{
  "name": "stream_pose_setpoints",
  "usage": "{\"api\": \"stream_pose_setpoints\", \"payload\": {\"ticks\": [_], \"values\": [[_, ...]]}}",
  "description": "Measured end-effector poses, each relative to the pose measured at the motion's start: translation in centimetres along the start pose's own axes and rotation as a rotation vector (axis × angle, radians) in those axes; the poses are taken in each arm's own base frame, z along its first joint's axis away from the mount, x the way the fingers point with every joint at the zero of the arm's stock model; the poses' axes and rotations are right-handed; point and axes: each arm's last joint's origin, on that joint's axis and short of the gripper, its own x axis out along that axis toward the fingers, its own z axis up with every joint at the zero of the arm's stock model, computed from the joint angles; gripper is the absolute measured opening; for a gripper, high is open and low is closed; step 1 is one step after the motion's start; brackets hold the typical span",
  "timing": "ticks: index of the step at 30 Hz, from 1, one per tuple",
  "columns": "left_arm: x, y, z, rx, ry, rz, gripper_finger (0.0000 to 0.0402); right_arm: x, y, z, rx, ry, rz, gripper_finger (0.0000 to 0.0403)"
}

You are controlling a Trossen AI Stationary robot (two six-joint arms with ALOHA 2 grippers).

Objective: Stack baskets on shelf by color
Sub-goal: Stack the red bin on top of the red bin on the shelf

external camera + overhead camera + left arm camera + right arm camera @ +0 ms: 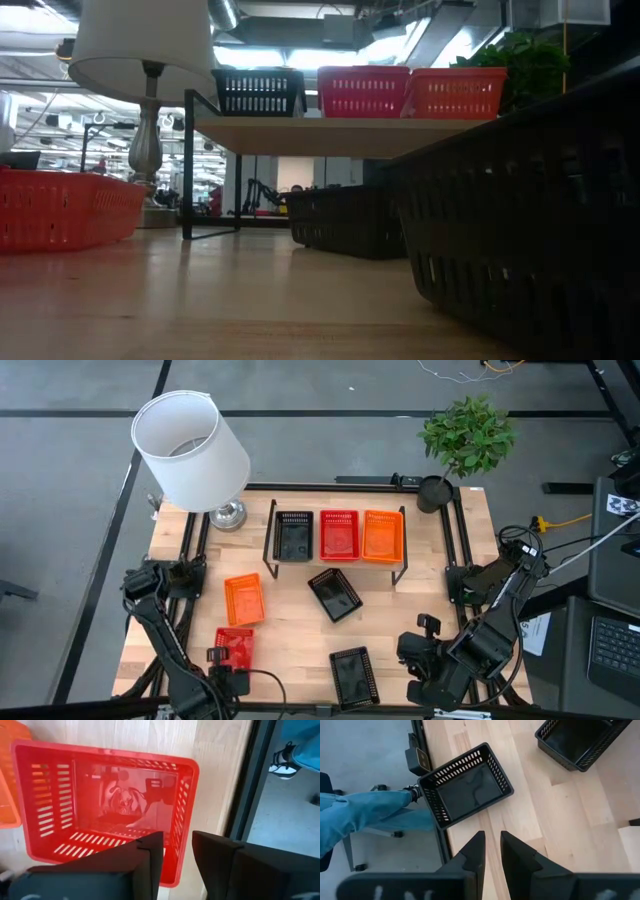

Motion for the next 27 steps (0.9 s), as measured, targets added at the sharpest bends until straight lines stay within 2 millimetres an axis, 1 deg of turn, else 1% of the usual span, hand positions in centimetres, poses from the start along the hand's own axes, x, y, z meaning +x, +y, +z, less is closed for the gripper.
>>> {"api": "stream_pose_setpoints", "payload": {"ticks": [4,10,15,20,22,24,26,27], "values": [[0.0,0.0,0.0,0.001,0.007,-0.002,0.012,0.0,0.0,0.0,0.0,-0.001,0.001,0.0059],[0.1,-0.3,0.1,0.058,-0.015,-0.027,0.0159,0.0,0.0,0.0,0.001,-0.001,0.001,0.0059],[1.9,-0.5,-0.1,0.067,-0.042,-0.063,0.0172,0.0,0.0,0.0,0.001,-0.001,0.001,0.0059],[4.2,0.6,-0.8,0.061,-0.051,0.008,0.0172,0.0,0.0,0.0,0.001,-0.001,0.001,0.0059],[4.9,0.8,-0.8,0.017,-0.063,0.011,0.0165,0.0,0.0,0.0,0.001,-0.001,0.002,0.0059],[5.3,0.5,-0.8,0.007,-0.066,-0.036,0.0143,0.0,0.0,0.0,0.001,-0.002,0.003,0.0059],[5.7,0.0,-0.5,-0.013,-0.071,-0.118,0.0098,0.0,0.1,0.0,0.003,-0.004,0.006,0.0059],[5.7,-0.3,-0.2,-0.025,-0.065,-0.167,0.0067,0.0,0.1,0.0,0.002,-0.004,0.006,0.0059]]}}
